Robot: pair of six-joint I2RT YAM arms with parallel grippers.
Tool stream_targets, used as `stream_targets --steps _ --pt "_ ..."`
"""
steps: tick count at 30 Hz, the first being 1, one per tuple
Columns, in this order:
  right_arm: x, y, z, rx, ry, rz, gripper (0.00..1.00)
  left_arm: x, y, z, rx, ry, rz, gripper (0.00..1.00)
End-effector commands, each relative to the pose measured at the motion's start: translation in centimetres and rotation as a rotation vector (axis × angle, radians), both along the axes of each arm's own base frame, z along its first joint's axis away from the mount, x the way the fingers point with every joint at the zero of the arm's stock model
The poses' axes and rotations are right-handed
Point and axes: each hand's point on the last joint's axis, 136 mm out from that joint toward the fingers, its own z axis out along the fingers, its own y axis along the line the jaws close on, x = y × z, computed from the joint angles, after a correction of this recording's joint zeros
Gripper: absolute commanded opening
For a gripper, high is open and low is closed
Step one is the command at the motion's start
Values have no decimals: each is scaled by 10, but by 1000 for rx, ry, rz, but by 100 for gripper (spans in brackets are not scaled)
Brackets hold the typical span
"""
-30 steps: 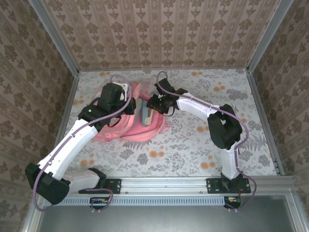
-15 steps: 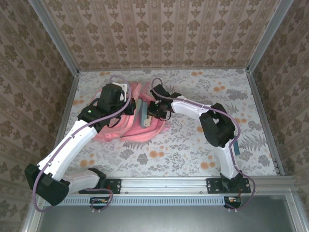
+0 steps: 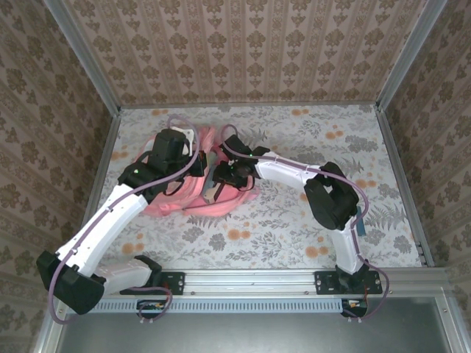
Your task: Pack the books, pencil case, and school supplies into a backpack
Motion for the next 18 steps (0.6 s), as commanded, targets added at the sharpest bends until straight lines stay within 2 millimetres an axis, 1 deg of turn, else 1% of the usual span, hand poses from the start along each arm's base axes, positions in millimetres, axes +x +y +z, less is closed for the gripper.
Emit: stream_targets --steps 1,5,7,12,13,15,18 --pt "7 -28 41 -46 -106 -16 47 -9 0 21 -57 -59 -16 0" --pt "11 -69 62 -86 -179 -72 49 -21 6 7 -38 -21 -25 0" --pt "11 -91 67 -108 -201 -96 51 -28 11 0 -30 1 -18 0" --pt "12 -143 69 -180 -224 -153 52 -48 28 -14 -11 31 17 0" --pt "5 -155 63 -208 -197 -158 53 -52 31 -16 -1 42 18 0" --pt "2 -174 62 -230 -194 -180 53 -58 34 -22 10 66 11 0" --pt "-4 -202 60 -269 -191 -220 58 -64 31 -27 3 87 -13 0"
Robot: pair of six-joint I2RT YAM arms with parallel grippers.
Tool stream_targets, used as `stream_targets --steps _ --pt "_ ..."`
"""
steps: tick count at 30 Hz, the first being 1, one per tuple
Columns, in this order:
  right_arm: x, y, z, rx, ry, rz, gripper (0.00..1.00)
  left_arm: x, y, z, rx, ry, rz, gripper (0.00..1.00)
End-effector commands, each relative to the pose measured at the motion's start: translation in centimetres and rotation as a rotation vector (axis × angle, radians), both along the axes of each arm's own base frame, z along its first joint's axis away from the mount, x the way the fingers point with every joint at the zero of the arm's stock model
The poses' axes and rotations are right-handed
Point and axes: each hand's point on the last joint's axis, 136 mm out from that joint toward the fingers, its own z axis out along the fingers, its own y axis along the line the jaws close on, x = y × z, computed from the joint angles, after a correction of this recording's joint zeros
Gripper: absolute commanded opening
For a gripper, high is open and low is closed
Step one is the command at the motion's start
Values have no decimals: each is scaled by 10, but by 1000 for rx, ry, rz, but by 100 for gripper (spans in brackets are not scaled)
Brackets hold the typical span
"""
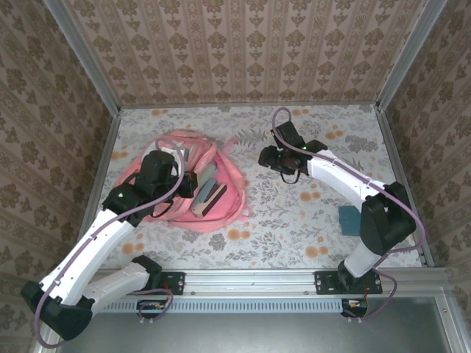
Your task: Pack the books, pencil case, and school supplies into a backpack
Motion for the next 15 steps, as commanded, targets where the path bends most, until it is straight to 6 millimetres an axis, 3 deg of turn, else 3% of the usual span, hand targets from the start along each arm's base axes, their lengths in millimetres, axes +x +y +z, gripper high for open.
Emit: stream_targets --steps 1,9,10,15 --pt "-17 -36 -3 -89 19 -28 58 -10 0 -6 -10 37 -8 0" --pt "-56 -104 -21 -134 110 -183 68 9 -24 5 -56 5 -42 0" --pt "-65 -114 -18 -134 106 -213 73 11 -28 6 -62 -1 -47 0" --pt "-108 -170 -45 -144 219 -371 83 20 -37 9 -80 -26 -57 0"
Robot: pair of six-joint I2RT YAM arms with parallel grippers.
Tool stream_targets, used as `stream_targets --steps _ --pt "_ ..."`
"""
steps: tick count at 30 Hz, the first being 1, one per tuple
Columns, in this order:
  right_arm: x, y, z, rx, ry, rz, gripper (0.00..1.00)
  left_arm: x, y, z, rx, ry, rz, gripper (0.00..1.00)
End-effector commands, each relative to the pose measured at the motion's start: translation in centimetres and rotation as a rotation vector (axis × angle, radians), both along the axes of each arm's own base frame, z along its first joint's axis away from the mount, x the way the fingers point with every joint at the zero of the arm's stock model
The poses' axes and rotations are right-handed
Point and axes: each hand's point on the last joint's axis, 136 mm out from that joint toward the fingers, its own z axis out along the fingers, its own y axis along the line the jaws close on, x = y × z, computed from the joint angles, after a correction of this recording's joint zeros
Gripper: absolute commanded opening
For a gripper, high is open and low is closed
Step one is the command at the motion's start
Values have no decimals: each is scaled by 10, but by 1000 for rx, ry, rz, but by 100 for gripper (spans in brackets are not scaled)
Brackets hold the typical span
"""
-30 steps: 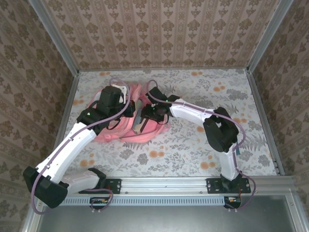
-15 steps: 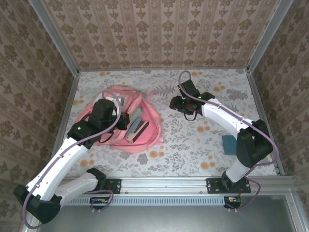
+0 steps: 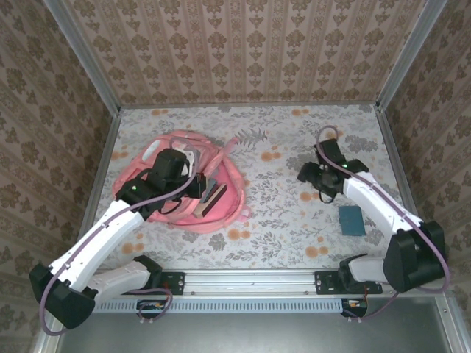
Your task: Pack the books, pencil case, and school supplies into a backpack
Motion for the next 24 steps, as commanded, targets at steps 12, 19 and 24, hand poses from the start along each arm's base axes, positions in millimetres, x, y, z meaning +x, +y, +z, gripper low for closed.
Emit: stream_targets --steps 12,19,24 --pt "-93 -104 -61 39 190 -408 100 19 -15 27 -100 -109 10 0" --pt "-90 -85 -85 171 222 -389 99 23 -14 29 -93 -115 12 0" --pt "-69 -46 -87 332 184 -315 99 26 -16 29 -93 -112 9 0"
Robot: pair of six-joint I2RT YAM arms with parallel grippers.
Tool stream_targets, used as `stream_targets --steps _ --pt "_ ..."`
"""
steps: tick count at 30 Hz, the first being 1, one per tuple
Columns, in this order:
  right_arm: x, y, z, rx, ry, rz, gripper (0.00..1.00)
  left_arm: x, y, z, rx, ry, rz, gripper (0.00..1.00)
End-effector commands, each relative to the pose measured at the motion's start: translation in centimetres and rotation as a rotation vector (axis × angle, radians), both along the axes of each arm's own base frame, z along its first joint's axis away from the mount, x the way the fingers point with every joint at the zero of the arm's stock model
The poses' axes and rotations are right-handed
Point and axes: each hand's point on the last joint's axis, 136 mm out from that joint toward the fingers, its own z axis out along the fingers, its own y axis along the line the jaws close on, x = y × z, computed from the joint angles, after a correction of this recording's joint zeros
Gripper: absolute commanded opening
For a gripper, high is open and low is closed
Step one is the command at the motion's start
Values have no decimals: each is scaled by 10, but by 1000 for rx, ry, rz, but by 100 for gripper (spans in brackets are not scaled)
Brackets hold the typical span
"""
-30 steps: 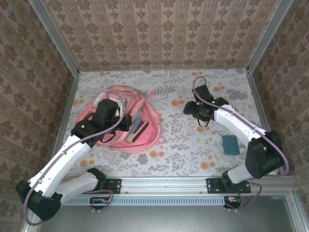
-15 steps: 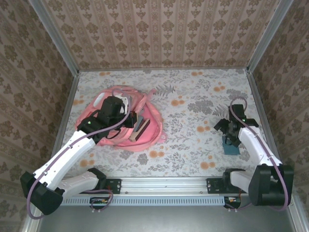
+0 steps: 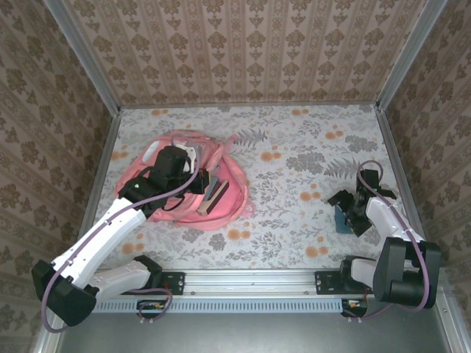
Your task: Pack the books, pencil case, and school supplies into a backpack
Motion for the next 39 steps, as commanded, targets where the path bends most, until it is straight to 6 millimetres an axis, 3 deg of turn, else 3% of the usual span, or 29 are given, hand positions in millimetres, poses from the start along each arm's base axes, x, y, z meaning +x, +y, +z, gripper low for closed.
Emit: stream_targets --steps 1,5,9,12,17,26,39 --pt "22 41 0 159 -85 50 100 15 -8 22 -58 -73 4 0" --pt "41 77 12 196 -110 140 100 16 -10 22 -63 -71 2 0" --pt "50 94 26 180 -103 209 100 15 -9 22 -59 -72 2 0" --pt "49 90 35 127 -93 243 100 15 -7 23 -57 -76 8 0" --pt "51 68 46 -46 -75 355 100 15 -6 22 -56 -77 13 0" --pt "58 79 1 -2 89 585 99 16 -6 24 -56 -78 8 0" --pt "38 111 -7 10 104 636 100 17 -3 25 -56 -79 19 0"
